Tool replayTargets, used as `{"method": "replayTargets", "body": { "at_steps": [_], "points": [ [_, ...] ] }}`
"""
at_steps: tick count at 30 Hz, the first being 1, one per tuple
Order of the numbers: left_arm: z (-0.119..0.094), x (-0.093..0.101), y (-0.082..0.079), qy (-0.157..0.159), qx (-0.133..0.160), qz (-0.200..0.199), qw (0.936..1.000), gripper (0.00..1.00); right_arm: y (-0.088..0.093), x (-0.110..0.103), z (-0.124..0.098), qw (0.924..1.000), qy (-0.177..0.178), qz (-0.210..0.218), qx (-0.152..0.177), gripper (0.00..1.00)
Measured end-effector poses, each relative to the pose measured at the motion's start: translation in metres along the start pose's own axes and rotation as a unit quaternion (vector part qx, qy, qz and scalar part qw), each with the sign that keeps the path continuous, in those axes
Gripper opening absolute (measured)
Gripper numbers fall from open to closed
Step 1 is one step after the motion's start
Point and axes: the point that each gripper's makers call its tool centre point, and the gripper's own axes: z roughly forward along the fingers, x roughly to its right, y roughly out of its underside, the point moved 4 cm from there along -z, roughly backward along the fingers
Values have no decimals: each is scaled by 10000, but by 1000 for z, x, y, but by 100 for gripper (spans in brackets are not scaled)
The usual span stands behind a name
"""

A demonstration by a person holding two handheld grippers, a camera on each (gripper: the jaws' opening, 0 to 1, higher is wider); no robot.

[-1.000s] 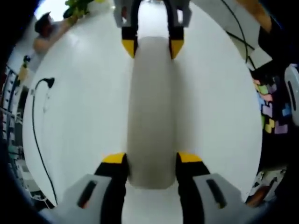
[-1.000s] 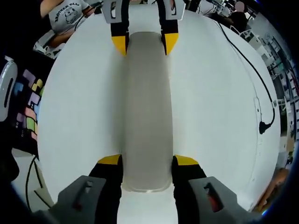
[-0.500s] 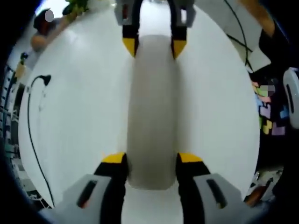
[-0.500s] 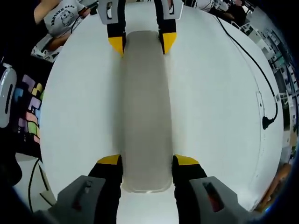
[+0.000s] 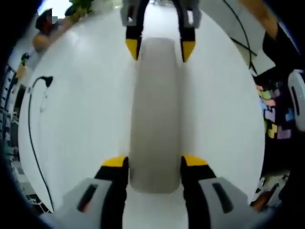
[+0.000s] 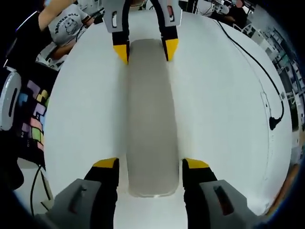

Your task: Arrange the utensils inside the cutlery case until each visible utensil rests in its matching compartment.

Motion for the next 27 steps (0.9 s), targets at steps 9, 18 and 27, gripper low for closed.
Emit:
{"method": "replayTargets", "body": {
  "at_steps": [9, 18, 27],
  "points": [
    [-36, -6, -5, -534, 487, 147, 9973, 77, -17, 2, -42, 9940, 642, 116, 874, 71],
    [-70, -3, -8, -1050, 1355, -40, 9852, 100, -25, 17, -91, 9649, 1917, 104, 1794, 94],
    [-94, -16, -17, -1562, 2206, -679, 9604, 100, -30, 11, -110, 9356, 2358, 459, 2588, 99]
  ]
}}
